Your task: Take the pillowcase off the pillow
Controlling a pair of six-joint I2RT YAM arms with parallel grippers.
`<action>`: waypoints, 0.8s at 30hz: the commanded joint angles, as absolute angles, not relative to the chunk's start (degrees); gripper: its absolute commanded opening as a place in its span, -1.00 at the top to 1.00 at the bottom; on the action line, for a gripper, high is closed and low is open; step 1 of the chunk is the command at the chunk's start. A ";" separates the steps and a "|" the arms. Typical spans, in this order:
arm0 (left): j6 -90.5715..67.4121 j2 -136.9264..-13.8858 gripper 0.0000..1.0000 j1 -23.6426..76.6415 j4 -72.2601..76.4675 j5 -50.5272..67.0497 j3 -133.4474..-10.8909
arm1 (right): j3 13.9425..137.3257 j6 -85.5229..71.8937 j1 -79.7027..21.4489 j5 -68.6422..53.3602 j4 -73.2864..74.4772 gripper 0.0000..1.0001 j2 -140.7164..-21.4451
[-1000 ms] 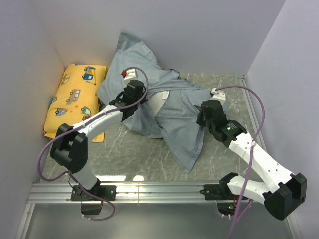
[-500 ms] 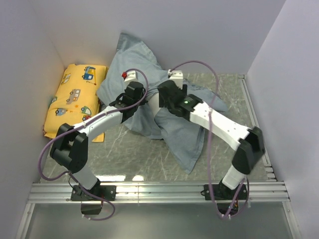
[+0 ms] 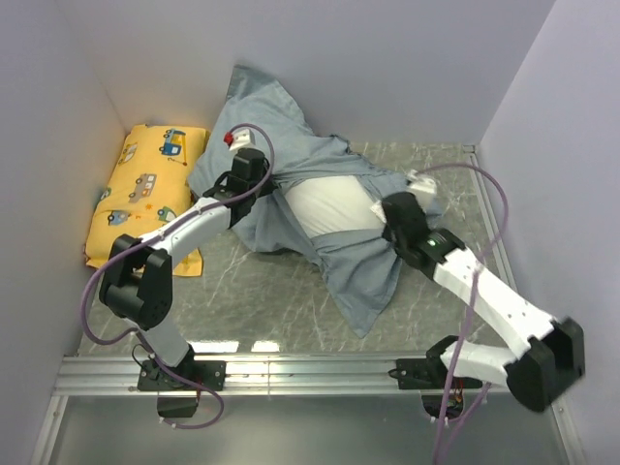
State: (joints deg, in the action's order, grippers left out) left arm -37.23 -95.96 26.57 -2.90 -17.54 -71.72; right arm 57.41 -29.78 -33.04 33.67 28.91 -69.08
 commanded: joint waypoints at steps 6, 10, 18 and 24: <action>-37.28 -97.56 0.99 19.59 -0.62 -11.81 -74.79 | 38.94 -38.05 -23.20 15.49 11.80 1.00 -65.11; -34.64 -97.74 0.99 22.67 -1.40 -8.88 -75.67 | 38.50 -38.06 -23.29 8.36 5.46 1.00 -73.28; -30.41 -95.54 0.35 28.91 -6.15 -13.97 -78.30 | 36.74 -37.97 -23.38 5.62 1.49 1.00 -73.57; -27.96 -95.19 -0.01 32.34 -10.10 -18.10 -81.56 | 36.83 -37.44 -23.38 5.54 2.29 1.00 -71.37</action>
State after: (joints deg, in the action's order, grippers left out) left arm -30.57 -97.41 30.63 -8.36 -15.03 -78.24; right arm 37.85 -37.21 -22.83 10.02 2.79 -72.34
